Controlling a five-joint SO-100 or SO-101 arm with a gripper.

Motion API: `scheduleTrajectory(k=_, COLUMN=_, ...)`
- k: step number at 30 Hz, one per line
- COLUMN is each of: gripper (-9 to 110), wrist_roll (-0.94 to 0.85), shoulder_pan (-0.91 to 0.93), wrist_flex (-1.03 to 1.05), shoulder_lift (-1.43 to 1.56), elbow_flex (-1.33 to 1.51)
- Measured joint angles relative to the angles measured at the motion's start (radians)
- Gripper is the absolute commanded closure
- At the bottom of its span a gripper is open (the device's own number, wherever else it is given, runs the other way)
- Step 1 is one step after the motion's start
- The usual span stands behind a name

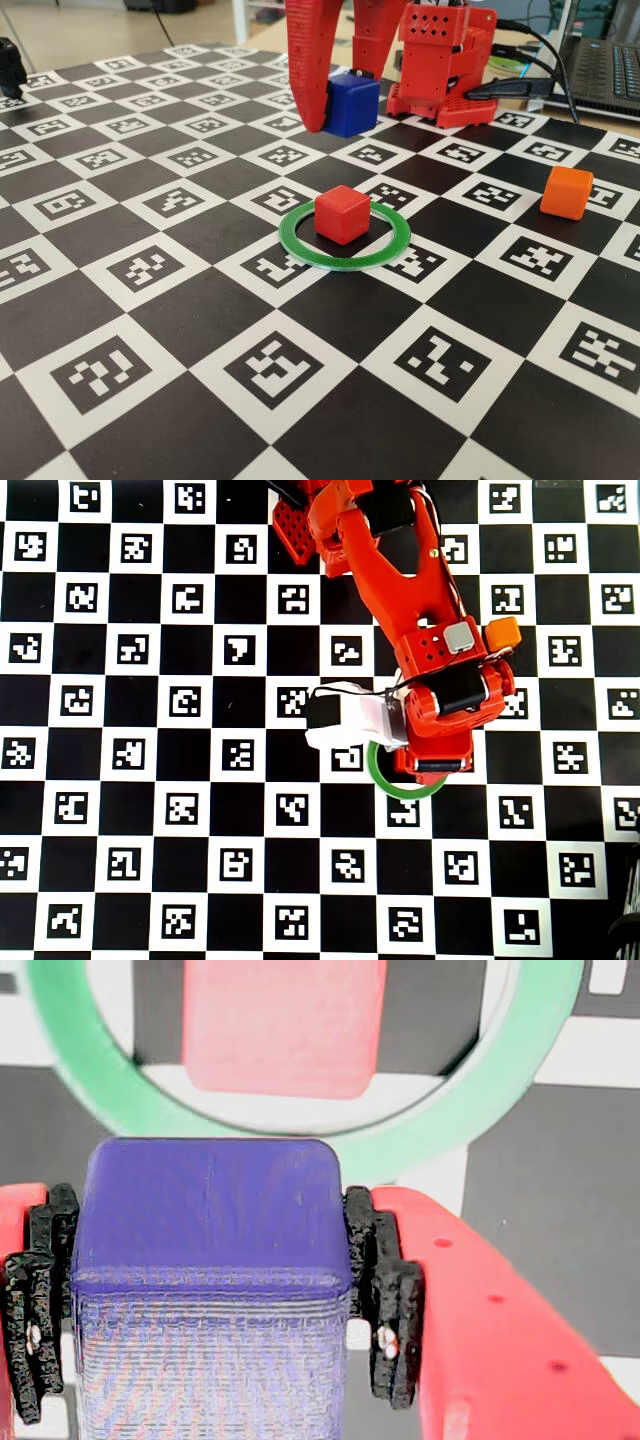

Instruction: Grab the red cube then put it in the green circle then put the blue cube on top and finally the orange cube on top

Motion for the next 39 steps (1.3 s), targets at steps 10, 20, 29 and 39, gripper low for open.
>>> scheduleTrajectory(k=10, gripper=92, wrist_roll=0.000, shoulder_pan=0.000, wrist_flex=-0.097, shoulder_lift=0.000, elbow_flex=0.118)
scheduleTrajectory(k=20, gripper=92, wrist_roll=0.000, shoulder_pan=0.000, wrist_flex=-0.164, shoulder_lift=0.000, elbow_flex=0.190)
scheduleTrajectory(k=29, gripper=92, wrist_roll=0.000, shoulder_pan=0.000, wrist_flex=-0.198, shoulder_lift=0.000, elbow_flex=0.222)
scheduleTrajectory(k=39, gripper=92, wrist_roll=0.000, shoulder_pan=0.000, wrist_flex=-0.229, shoulder_lift=0.000, elbow_flex=0.249)
